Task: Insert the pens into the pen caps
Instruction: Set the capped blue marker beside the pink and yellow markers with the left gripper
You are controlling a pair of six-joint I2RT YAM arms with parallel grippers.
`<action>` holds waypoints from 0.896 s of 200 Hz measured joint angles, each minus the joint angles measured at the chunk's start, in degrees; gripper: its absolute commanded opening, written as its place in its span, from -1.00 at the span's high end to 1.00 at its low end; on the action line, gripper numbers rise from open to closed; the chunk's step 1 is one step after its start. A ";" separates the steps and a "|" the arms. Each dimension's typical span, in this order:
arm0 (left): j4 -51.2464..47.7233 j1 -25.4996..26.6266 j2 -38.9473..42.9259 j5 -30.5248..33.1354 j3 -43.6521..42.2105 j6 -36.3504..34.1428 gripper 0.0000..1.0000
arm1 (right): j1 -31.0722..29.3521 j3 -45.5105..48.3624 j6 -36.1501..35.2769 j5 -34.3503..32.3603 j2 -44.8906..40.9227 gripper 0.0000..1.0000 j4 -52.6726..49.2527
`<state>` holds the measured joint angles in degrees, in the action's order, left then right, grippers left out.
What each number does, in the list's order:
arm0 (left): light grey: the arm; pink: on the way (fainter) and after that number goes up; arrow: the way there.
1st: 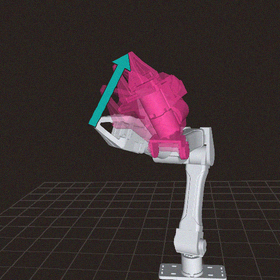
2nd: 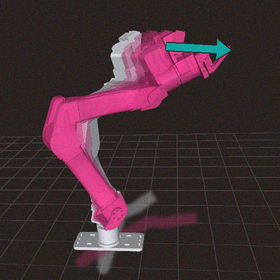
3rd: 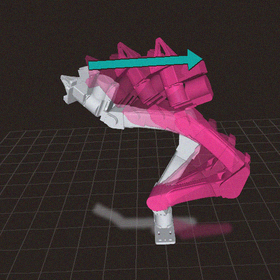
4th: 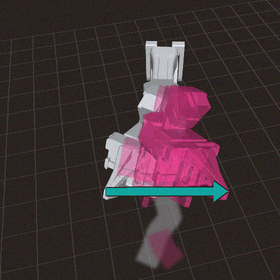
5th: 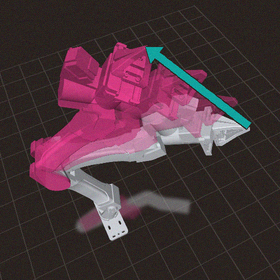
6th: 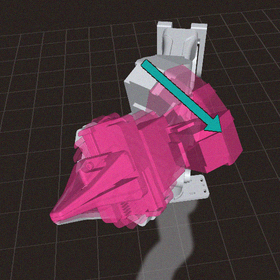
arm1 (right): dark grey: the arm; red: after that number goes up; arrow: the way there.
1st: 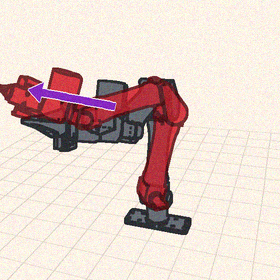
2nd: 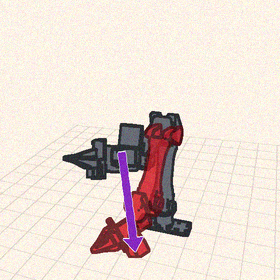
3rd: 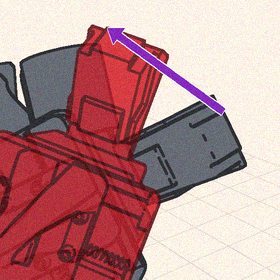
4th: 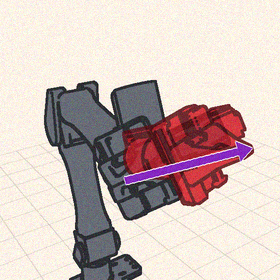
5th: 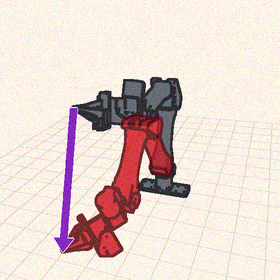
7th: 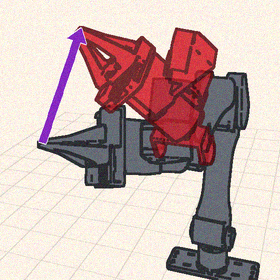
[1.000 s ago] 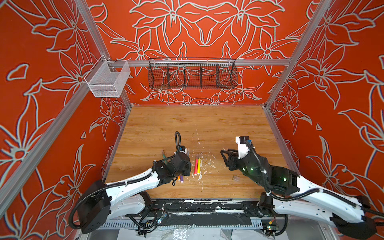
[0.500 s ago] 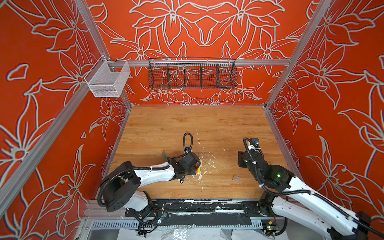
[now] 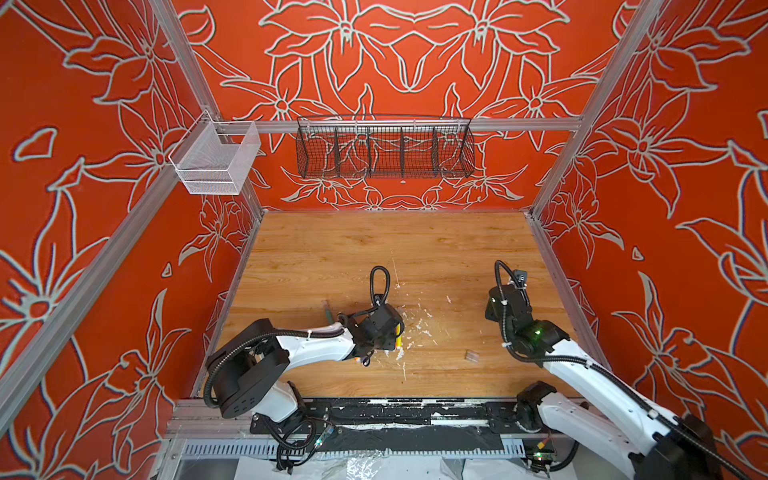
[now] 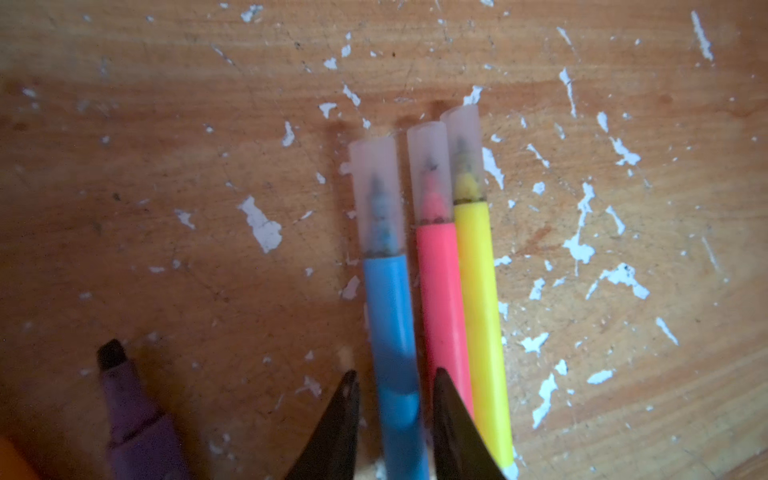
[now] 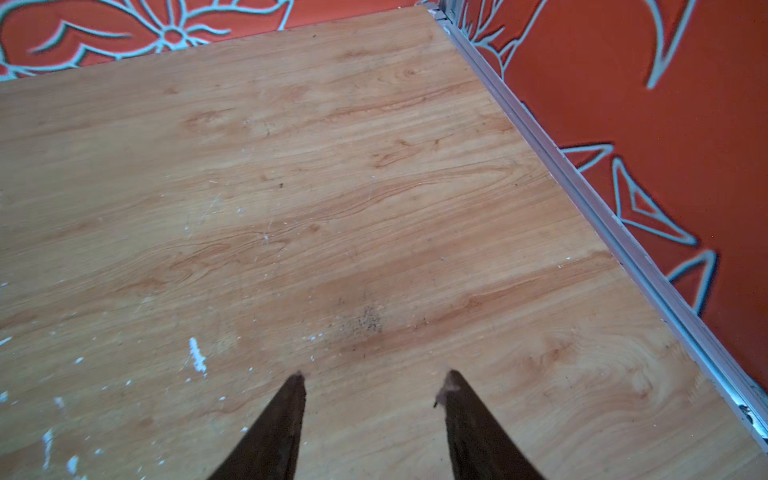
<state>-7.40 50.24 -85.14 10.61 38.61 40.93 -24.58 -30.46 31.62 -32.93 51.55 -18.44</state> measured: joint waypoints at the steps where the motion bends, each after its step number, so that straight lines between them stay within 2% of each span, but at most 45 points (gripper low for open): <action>1: -0.02 0.00 0.00 0.00 0.00 -0.04 0.40 | 0.26 0.13 -0.04 0.09 0.11 -0.06 0.11; 46: -3.13 0.02 2.97 0.90 0.98 -0.17 0.40 | 2.49 1.36 -0.07 1.07 0.70 -0.05 3.15; 84: -9.99 1.68 13.11 5.57 1.07 2.60 0.36 | 2.49 2.62 0.04 2.56 -2.08 -0.07 3.76; 116: -14.40 2.99 21.00 8.37 -3.37 6.38 0.36 | 2.51 4.04 0.07 3.52 -3.85 -0.07 3.89; 148: -17.59 3.02 22.47 8.72 -8.44 8.81 0.40 | 2.49 4.07 0.04 3.89 -3.04 -0.07 4.20; 179: -17.35 3.02 21.31 8.09 -9.84 9.33 0.45 | 2.51 4.07 0.04 4.50 -1.68 -0.06 4.17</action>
<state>-24.75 53.25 -63.83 18.70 28.77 50.26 -22.06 -26.39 31.66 -28.42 49.87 -14.26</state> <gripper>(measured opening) 0.285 0.532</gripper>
